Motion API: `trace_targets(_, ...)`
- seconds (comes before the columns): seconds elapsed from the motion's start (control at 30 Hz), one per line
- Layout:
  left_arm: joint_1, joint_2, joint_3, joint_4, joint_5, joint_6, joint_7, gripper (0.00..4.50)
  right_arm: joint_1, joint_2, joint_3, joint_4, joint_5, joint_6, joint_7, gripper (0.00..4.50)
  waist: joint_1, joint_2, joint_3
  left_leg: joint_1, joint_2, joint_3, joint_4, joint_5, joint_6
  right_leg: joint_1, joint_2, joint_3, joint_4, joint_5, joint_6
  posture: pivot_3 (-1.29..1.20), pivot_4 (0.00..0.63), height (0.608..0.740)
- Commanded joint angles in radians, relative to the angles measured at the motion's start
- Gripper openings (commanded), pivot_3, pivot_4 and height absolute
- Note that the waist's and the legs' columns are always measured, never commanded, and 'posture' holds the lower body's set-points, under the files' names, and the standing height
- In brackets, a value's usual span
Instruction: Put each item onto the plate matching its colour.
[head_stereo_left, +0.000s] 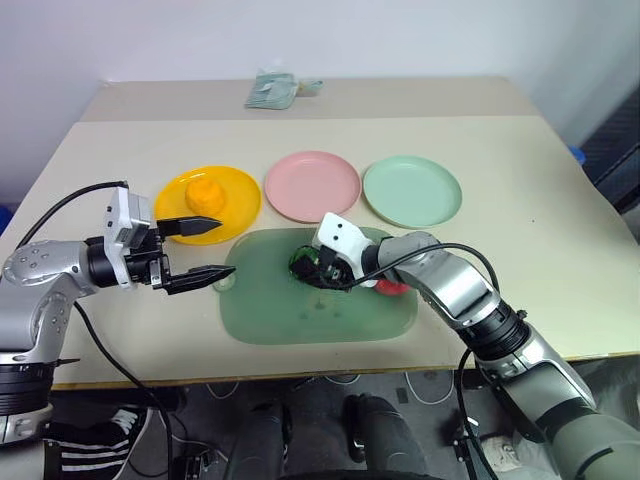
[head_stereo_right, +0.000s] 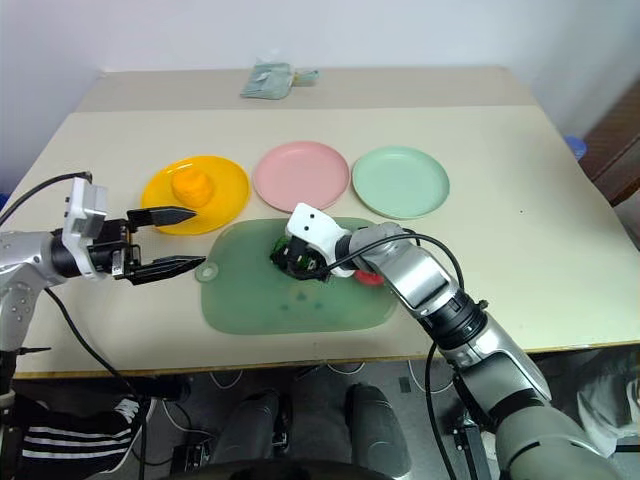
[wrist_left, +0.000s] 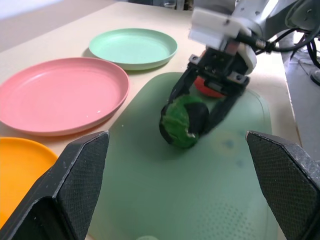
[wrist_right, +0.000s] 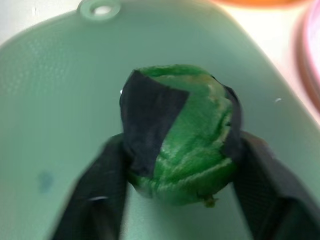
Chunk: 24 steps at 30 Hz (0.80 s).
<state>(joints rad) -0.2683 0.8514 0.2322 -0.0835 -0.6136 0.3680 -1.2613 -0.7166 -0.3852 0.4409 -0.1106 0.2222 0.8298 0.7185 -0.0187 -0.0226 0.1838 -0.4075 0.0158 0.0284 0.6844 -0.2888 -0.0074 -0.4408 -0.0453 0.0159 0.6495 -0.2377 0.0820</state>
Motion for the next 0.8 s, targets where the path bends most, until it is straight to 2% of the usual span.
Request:
trace_targets(0.03, -0.011, -0.001, 0.032, -0.012, -0.009, -0.025, 0.007, 4.50, -0.047, 0.072, -0.151, -0.043, 0.092, 0.035, -0.025, 2.72, 0.001, 0.000, 0.000, 0.000, 0.000, 0.000, 0.000, 0.000, 0.000, 0.000, 0.000, 0.000, 0.000, 0.000, 0.000, 0.00, 0.150, 0.734)
trace_targets(0.13, -0.041, -0.023, 0.020, 0.009, -0.003, -0.028, 0.033, 4.50, -0.105, 0.164, -0.351, -0.019, 0.191, 0.083, -0.112, 2.72, 0.003, 0.000, 0.000, 0.000, 0.000, 0.000, 0.000, 0.000, 0.000, 0.000, 0.000, 0.000, 0.000, 0.000, 0.000, 0.00, 0.150, 0.734)
trace_targets(0.2, -0.064, -0.046, 0.013, 0.020, 0.003, -0.029, 0.062, 4.50, -0.146, 0.163, -0.416, 0.064, 0.139, 0.031, -0.202, 2.72, 0.007, 0.000, 0.000, 0.000, 0.000, 0.000, 0.000, 0.000, 0.000, 0.000, 0.000, 0.000, 0.000, 0.000, 0.000, 0.00, 0.150, 0.734)
trace_targets(0.37, -0.107, -0.102, -0.023, 0.050, 0.050, -0.055, 0.129, 4.50, -0.191, 0.077, -0.467, 0.317, -0.011, -0.109, -0.360, 2.72, 0.008, -0.001, -0.001, 0.000, -0.002, -0.001, 0.000, 0.000, 0.000, 0.002, -0.003, -0.001, -0.002, 0.000, 0.000, 0.00, 0.150, 0.734)
trace_targets(0.47, -0.106, -0.110, -0.028, 0.043, 0.043, -0.048, 0.121, 4.50, -0.207, -0.017, -0.442, 0.498, -0.141, -0.215, -0.455, 2.72, 0.001, -0.001, 0.000, -0.001, -0.003, 0.001, -0.001, 0.000, 0.000, 0.000, -0.004, 0.000, -0.002, 0.000, 0.000, 0.00, 0.150, 0.734)
trace_targets(0.53, -0.105, -0.109, -0.029, 0.042, 0.042, -0.049, 0.120, 4.50, -0.218, -0.043, -0.469, 0.594, -0.160, -0.245, -0.500, 2.72, -0.002, 0.000, 0.000, -0.001, -0.002, 0.002, -0.002, 0.000, 0.000, -0.002, -0.003, 0.001, -0.002, 0.000, 0.000, 0.00, 0.150, 0.734)
trace_targets(0.7, -0.103, -0.103, -0.025, 0.043, 0.040, -0.050, 0.121, 4.50, -0.182, -0.053, -0.439, 0.595, -0.133, -0.253, -0.361, 2.72, -0.031, 0.001, 0.000, 0.000, 0.000, 0.002, -0.003, 0.000, 0.000, -0.002, 0.000, 0.002, 0.000, 0.000, 0.000, 0.00, 0.150, 0.734)
trace_targets(0.8, -0.110, -0.107, -0.023, 0.048, 0.042, -0.057, 0.126, 4.50, -0.176, -0.039, -0.472, 0.587, -0.105, -0.238, -0.341, 3.51, -0.033, 0.001, 0.000, 0.000, 0.001, 0.002, -0.003, 0.000, 0.000, -0.002, 0.001, 0.003, 0.001, 0.000, 0.000, 0.00, 0.150, 0.734)
